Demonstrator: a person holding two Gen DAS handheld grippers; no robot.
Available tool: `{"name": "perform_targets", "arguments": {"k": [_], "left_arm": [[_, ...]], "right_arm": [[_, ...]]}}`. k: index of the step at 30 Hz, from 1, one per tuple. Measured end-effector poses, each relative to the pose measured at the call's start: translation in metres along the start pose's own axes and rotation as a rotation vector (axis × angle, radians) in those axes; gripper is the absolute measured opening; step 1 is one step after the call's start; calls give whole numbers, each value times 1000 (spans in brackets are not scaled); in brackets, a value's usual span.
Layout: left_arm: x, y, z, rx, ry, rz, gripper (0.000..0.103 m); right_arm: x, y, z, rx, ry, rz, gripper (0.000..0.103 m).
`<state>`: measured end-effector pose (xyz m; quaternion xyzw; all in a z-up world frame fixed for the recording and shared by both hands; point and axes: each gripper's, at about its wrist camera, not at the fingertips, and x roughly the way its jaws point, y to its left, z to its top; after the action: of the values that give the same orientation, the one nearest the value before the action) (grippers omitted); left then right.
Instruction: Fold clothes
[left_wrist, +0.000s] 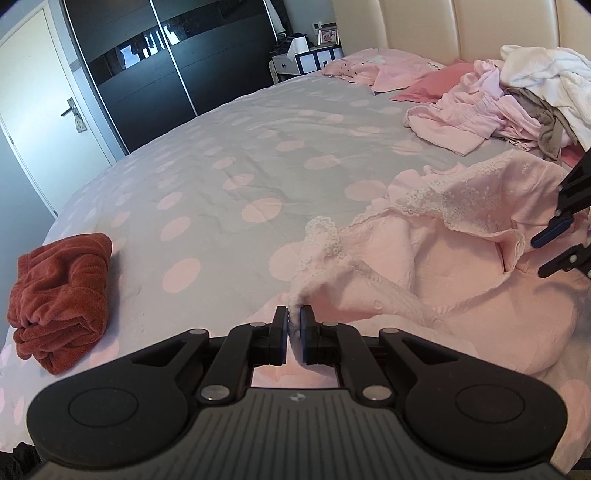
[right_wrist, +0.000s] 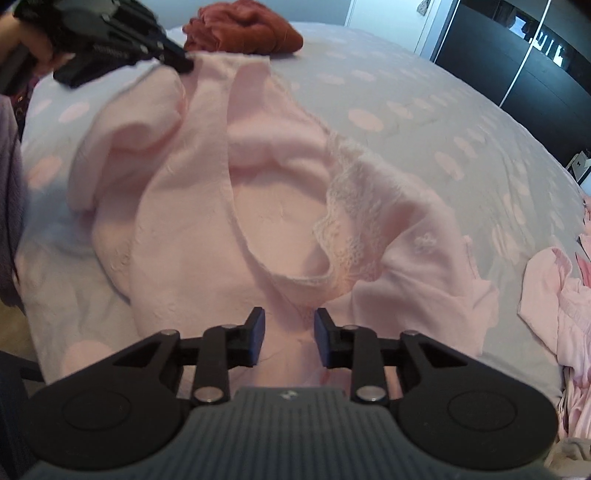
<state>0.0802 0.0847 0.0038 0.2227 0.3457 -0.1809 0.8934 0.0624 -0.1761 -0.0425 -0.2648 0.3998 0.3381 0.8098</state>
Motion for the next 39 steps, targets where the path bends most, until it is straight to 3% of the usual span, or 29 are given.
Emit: {"name": "perform_targets", "arguments": {"k": [11,13,14,19,25,28,33,36,39], "left_arm": [[18,9,-6,-19,53,-5,4],[21,11,-6,-22,59,-6,4],[21,11,-5,-22,59,-7,4],[16,13,-2,-28,33,-8,4],[4,14,3,-42,3,-17,4],[0,11,4,-37,-2,-13,4],[-4,6,2,-32,-1,-3,4],[-7,4,1,-24,-6,2,4],[-6,2,0,-15,-6,7,4]], "right_arm": [[61,-11,-3,-41,64,30,30],[60,-12,-1,-46,69,34,18],[58,-13,0,-45,71,33,6],[27,-18,-3,-19,48,29,0],[-46,-18,-9,40,-63,6,0],[-63,-18,-15,68,-101,5,0],[-54,-9,-10,57,-98,28,8],[-39,-4,-5,41,-85,31,38],[-21,-1,-2,34,-68,26,38]]}}
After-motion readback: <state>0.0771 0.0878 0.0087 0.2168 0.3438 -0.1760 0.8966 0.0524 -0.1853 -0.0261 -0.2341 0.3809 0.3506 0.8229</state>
